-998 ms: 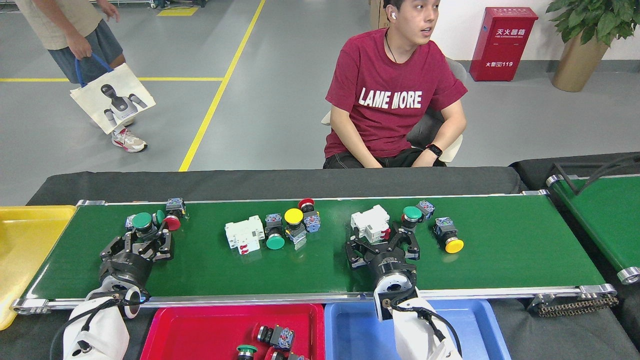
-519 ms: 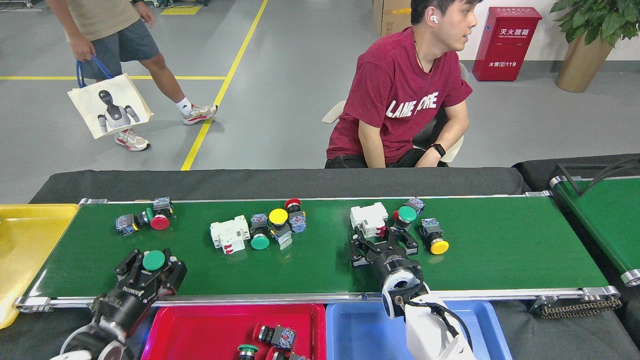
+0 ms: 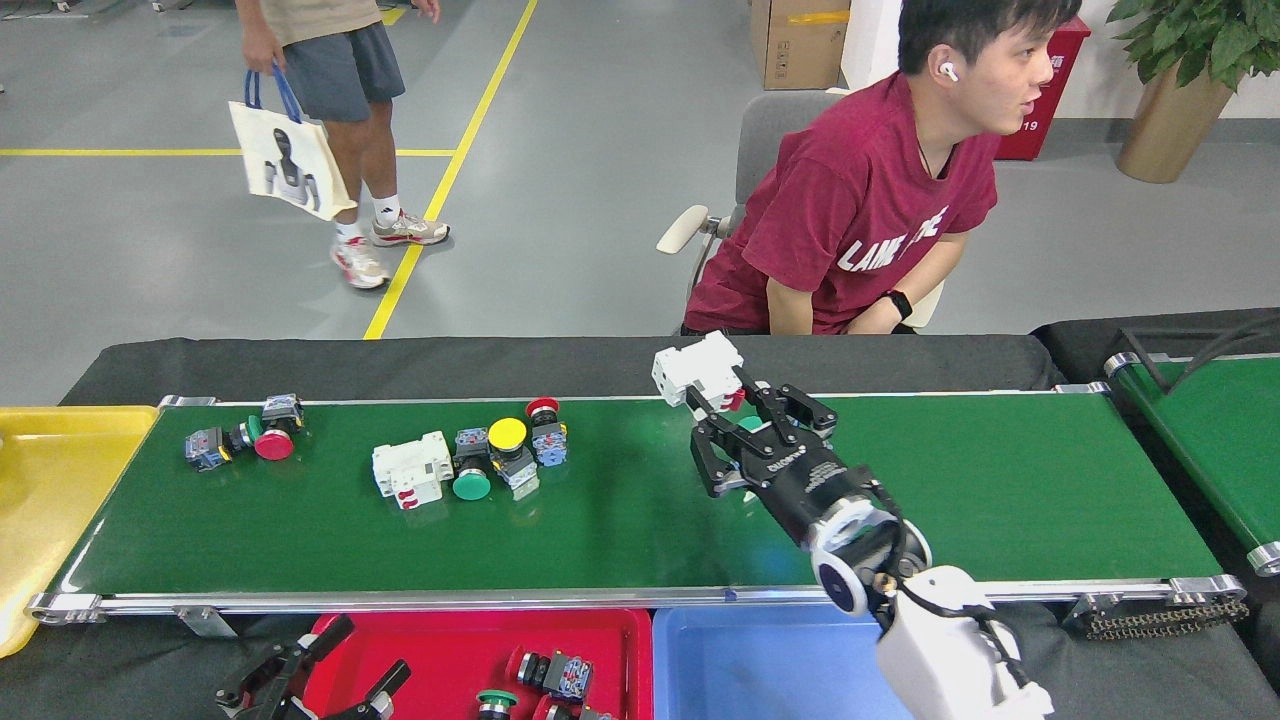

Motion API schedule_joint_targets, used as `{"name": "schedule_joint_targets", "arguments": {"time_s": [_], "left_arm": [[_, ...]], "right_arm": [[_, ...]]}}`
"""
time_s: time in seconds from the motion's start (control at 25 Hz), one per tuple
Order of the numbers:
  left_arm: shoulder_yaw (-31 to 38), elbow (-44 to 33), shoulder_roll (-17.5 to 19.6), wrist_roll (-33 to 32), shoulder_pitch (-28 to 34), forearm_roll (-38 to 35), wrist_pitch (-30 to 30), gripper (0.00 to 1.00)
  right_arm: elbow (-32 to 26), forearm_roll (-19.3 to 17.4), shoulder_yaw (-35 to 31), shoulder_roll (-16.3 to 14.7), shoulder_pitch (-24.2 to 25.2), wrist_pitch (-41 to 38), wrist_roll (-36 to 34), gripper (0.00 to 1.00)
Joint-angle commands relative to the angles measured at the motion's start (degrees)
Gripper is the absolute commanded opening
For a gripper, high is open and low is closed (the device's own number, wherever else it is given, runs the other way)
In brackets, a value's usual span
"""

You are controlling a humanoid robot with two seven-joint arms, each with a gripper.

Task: Pick switch part from conveyor to tray

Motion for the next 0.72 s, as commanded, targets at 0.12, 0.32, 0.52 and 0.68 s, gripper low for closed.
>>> {"name": "schedule_joint_targets", "arguments": {"time_s": [0.12, 0.32, 0.52, 0.68], "left_arm": [[5.2, 0.4, -3.8, 0.2, -0.6, -0.2, 15.7, 1.00], [6.2, 3.4, -2.9, 0.2, -0.2, -0.2, 20.4, 1.00], [5.6, 3.2, -2.5, -0.6, -2.3, -0.5, 20.5, 1.00], [4.3, 7.4, -2.0, -4.8, -11.1, -6.2, 21.0, 1.00]], "right_arm": [[-4.2, -10.3, -6.2, -9.9, 6.3, -21.1, 0.9, 0.02], [-4.0, -12.4, -19.1, -12.9, 16.2, -30.9, 1.3, 0.02], [-2.7, -12.4, -27.3, -13.2, 24.0, -30.9, 1.6, 0.03], [-2.9, -12.3, -28.1, -13.6, 29.4, -30.9, 1.9, 0.03]]}}
